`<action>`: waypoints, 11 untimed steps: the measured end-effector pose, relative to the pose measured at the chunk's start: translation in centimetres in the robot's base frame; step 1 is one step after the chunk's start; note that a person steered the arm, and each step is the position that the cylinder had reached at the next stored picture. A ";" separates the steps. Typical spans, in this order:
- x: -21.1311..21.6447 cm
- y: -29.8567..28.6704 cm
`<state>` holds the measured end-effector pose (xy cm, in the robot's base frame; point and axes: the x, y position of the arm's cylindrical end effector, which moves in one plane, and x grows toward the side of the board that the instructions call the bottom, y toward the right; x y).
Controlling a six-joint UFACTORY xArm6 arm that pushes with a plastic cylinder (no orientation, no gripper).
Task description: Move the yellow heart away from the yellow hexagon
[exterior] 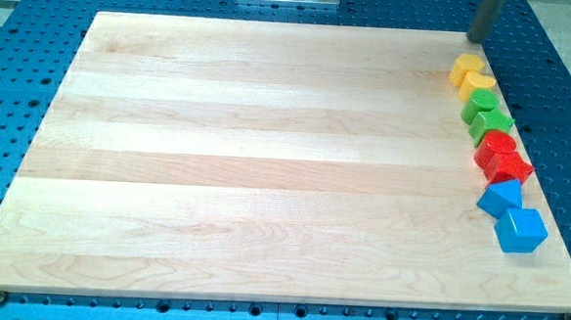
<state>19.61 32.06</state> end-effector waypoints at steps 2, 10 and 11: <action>7.2 1.7; 17.1 -14.1; 22.1 -14.1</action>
